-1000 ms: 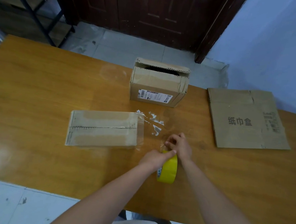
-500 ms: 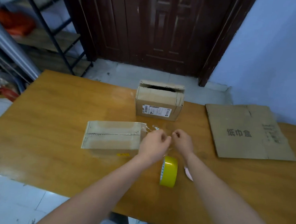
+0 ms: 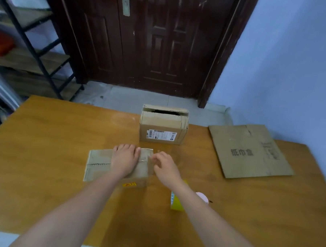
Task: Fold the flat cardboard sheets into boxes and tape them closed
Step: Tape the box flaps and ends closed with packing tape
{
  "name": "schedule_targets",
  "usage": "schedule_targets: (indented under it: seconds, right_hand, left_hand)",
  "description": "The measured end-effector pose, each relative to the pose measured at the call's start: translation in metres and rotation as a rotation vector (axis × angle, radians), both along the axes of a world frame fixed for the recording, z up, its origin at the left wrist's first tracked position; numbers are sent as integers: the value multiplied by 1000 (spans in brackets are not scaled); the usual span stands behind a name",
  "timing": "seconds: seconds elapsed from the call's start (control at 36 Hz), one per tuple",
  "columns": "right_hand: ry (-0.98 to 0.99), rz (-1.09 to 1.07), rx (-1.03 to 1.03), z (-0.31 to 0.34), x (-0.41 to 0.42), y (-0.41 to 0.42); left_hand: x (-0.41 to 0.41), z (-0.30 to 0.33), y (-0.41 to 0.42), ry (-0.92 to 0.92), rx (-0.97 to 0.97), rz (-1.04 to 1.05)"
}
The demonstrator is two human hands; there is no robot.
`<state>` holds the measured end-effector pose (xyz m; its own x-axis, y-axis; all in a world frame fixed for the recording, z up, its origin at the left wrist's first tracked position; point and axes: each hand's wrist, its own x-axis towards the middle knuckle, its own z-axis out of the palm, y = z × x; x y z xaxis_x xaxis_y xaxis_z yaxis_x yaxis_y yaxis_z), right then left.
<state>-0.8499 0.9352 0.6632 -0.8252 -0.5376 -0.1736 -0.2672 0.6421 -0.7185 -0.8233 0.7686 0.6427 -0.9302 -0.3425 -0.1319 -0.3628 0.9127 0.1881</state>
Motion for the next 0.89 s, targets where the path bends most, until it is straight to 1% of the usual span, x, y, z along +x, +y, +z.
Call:
schedule_targets:
  seconds: [0.19,0.31,0.47,0.56,0.64,0.69,0.75,0.81,0.89]
  right_hand:
    - [-68,-15,108,-9,8,-12]
    - [-62,-43,158,-14,8,-24]
    - [-84,-62,222,-11,4,-35]
    - [-108,-20,324,-8,-1,-34]
    - [-35,-111,399,-8,-11,-31]
    - [38,-166,418,-5,-18,-32]
    - [96,-124,467,-1,-25,-34]
    - [133,-21,528,4,-32,-39]
    - [153,157,636,7,-41,-49]
  left_hand:
    - [-1,-9,-5,54,12,-16]
    - [0,-10,-6,119,72,-7]
    - [2,-8,-8,115,116,-22]
    - [2,-10,-10,118,121,-43]
    - [3,-7,-10,110,133,-58]
    - [2,-7,-11,92,105,-75]
    - [2,-8,-11,90,82,-88]
    - [4,-6,-12,92,90,-113]
    - [6,-7,-14,95,35,-189]
